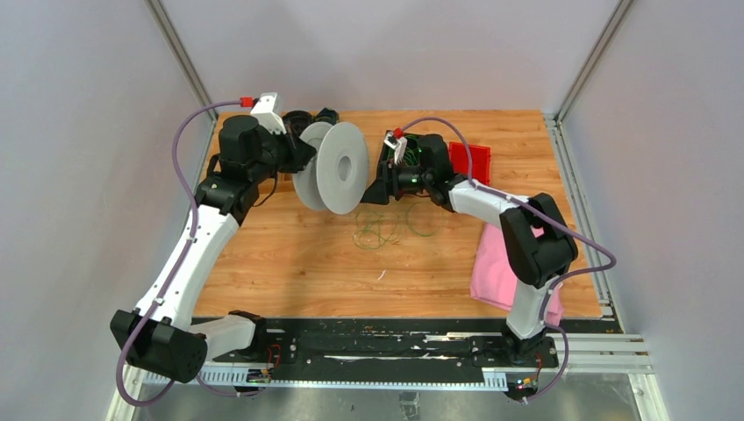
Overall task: Wrap the cables
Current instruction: Wrap the cable around the cable reel.
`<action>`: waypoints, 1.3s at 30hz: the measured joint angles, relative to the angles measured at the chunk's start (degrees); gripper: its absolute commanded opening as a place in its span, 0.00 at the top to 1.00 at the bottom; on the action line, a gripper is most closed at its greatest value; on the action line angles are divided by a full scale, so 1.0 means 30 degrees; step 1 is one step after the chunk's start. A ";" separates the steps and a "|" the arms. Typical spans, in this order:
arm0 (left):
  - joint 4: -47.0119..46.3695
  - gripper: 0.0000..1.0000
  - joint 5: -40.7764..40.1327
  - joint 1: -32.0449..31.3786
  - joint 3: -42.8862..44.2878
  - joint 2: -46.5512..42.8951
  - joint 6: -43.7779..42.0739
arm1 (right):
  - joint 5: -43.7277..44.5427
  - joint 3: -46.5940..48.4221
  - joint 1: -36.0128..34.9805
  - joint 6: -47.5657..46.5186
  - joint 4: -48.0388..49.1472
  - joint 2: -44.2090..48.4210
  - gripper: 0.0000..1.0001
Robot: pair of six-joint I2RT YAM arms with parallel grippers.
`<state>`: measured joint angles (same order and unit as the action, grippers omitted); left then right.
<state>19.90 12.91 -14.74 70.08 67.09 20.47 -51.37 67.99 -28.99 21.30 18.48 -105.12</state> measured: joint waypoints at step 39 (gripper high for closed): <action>0.0087 1.00 -0.3920 0.0350 0.0714 0.1654 0.1756 | -0.0029 -0.2878 -0.2266 0.0437 0.2594 0.1406 0.99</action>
<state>20.16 1.15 -13.69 72.23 72.05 25.74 -51.46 59.35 -35.79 22.61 26.26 -100.90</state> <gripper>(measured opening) 0.040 0.011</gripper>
